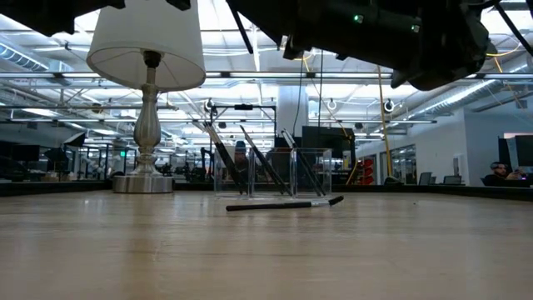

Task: Put items in baskets/containers
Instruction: Put the eyeshadow brush into the transparent organizer, then put the brow brush into the transparent organizer

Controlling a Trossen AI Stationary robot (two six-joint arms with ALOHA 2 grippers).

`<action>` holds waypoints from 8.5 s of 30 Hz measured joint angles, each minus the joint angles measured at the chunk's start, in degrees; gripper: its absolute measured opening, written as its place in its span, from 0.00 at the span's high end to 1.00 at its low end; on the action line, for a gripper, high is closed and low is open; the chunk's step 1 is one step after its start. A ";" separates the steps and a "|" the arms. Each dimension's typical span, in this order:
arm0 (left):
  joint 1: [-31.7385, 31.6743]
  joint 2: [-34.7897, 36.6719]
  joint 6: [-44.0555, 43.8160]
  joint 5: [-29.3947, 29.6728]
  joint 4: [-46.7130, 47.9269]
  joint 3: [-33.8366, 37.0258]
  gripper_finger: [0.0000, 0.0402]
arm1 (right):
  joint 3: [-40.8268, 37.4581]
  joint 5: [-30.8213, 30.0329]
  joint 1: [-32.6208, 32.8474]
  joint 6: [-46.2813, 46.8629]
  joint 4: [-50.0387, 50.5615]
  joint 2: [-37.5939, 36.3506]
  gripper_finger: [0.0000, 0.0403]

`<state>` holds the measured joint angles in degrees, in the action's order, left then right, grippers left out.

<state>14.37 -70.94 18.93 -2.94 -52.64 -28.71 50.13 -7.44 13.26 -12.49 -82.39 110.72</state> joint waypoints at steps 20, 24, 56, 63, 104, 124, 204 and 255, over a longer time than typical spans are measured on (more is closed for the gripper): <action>-0.81 0.07 0.89 1.37 4.07 0.00 0.97 | 0.00 -4.28 0.58 -0.46 2.90 0.00 0.99; -0.96 1.53 1.20 3.69 7.00 0.00 0.97 | -0.30 -13.19 3.11 -3.97 5.42 -1.64 0.90; -14.14 -26.87 -11.24 18.99 -30.14 0.04 0.97 | -12.94 -27.30 19.10 -5.92 13.75 -14.62 0.73; -15.73 -32.43 -13.74 23.09 -33.30 0.04 0.97 | -13.07 -27.30 19.10 -6.16 13.73 -14.62 0.74; -14.45 -34.86 -22.35 31.50 -17.58 -6.80 0.94 | -13.07 -27.04 18.97 -5.12 13.66 -14.62 0.74; -9.87 -24.07 -5.36 35.85 -17.32 -5.20 0.77 | -13.03 -27.04 18.97 -2.88 13.66 -14.62 0.75; 18.34 24.57 24.27 64.49 2.31 13.55 0.77 | 27.50 -11.19 11.04 31.46 97.13 8.91 1.00; 6.80 24.47 22.27 35.82 0.06 13.55 0.77 | 27.19 -21.00 21.06 50.51 104.82 1.29 1.00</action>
<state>21.17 -46.46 41.20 32.88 -52.58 -15.16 77.32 -28.44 34.32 38.01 22.43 112.01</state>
